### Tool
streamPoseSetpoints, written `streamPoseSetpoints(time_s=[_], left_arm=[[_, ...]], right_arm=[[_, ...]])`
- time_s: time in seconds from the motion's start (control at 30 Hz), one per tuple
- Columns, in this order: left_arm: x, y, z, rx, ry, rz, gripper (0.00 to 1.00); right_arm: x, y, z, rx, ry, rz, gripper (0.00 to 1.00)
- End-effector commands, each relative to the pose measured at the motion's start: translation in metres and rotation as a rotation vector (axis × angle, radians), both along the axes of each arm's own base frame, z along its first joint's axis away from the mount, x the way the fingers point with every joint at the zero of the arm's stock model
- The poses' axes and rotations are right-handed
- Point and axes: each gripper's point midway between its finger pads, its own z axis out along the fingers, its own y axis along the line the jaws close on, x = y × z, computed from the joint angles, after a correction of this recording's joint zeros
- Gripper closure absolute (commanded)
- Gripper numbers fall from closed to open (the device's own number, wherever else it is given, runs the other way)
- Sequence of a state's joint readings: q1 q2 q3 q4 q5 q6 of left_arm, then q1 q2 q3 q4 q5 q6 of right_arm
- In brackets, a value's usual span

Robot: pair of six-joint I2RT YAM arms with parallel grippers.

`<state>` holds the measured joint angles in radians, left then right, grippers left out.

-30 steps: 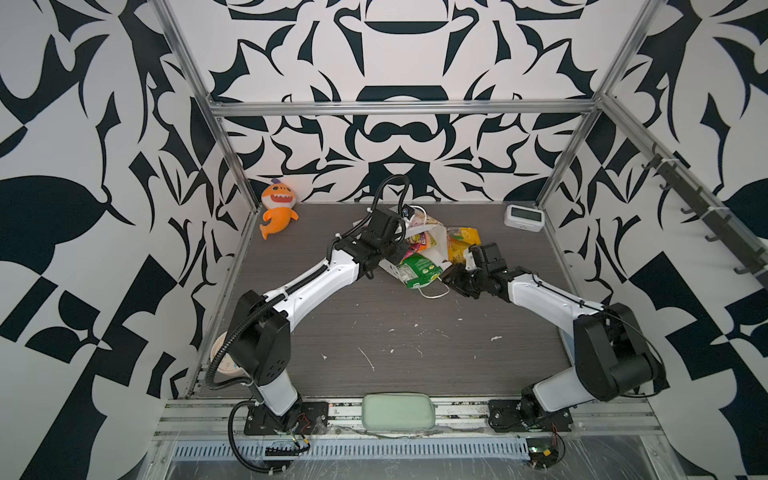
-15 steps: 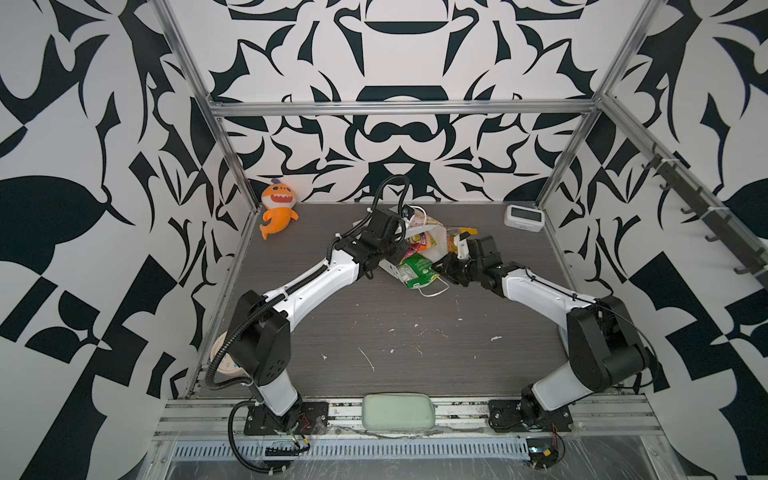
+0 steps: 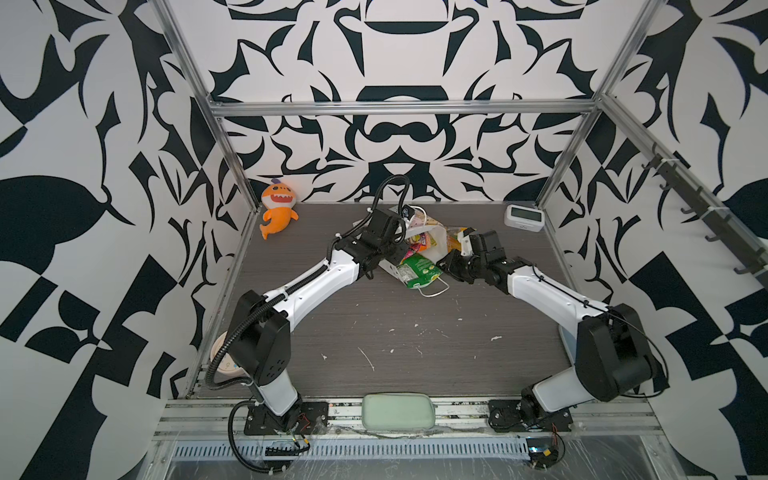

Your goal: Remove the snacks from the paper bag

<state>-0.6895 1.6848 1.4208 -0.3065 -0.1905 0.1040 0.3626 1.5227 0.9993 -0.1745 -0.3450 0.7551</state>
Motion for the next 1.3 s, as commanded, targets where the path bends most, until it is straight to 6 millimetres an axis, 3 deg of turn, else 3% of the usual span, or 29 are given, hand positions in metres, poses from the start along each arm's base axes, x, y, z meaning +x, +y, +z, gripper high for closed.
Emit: streamPoseSetpoints(time_s=[0.0,0.4,0.83,0.97,1.27], left_arm=[[0.006,-0.005,0.027,-0.054,-0.056,0.01,1.0],[0.007,-0.007,0.029,-0.057,-0.058,0.006,1.0],[0.006,-0.005,0.028,-0.054,-0.06,0.008,1.0],[0.006,-0.006,0.028,-0.055,-0.059,0.007,1.0],[0.006,-0.005,0.03,-0.052,-0.065,0.002,1.0]], right_arm=[[0.004,0.0,0.001,-0.032,-0.004,0.006,0.71],[0.016,0.012,-0.007,-0.038,-0.013,0.028,0.67],[0.023,0.032,0.008,0.023,-0.04,0.06,0.77],[0.024,0.021,-0.001,-0.054,-0.035,0.038,0.71],[0.04,0.016,0.001,-0.207,-0.113,0.115,0.6]])
